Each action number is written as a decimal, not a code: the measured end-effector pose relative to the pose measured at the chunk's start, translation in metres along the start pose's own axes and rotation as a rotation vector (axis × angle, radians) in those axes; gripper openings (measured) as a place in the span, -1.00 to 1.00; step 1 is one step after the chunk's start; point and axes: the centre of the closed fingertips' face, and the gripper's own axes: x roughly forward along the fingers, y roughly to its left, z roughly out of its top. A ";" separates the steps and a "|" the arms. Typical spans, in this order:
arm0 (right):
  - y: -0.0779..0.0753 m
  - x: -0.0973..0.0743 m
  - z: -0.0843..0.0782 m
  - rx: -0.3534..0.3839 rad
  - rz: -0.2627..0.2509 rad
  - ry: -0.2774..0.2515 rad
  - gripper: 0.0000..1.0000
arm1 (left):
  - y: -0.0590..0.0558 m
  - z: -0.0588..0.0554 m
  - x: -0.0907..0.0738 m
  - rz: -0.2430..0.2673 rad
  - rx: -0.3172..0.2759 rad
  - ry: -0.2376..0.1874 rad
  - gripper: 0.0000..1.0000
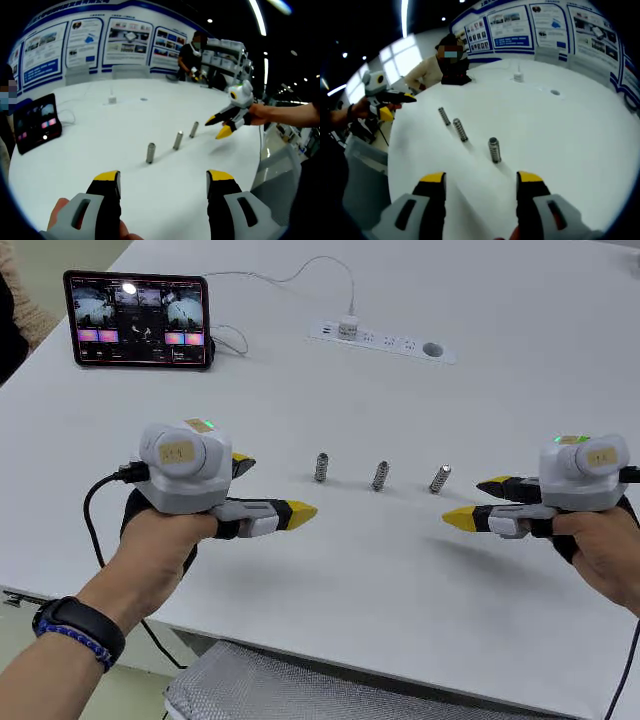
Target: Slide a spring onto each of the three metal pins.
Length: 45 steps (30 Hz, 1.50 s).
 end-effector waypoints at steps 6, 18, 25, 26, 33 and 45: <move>0.004 -0.009 0.009 0.059 -0.010 -0.073 0.21 | 0.000 0.000 0.003 -0.008 0.001 0.006 0.45; 0.018 -0.024 0.009 0.099 -0.014 -0.139 0.36 | -0.005 0.002 0.009 -0.037 -0.008 0.003 0.52; 0.030 -0.031 0.008 0.132 -0.016 -0.181 0.41 | -0.005 -0.001 0.011 -0.046 -0.009 0.004 0.52; 0.032 -0.031 0.007 0.133 -0.016 -0.182 0.42 | -0.004 -0.001 0.011 -0.047 -0.013 0.007 0.53; 0.042 -0.034 0.005 0.145 -0.018 -0.194 0.44 | -0.002 0.000 0.012 -0.052 -0.011 0.006 0.54; 0.044 -0.037 0.002 0.156 -0.025 -0.200 0.49 | 0.000 0.002 0.014 -0.065 -0.005 0.011 0.47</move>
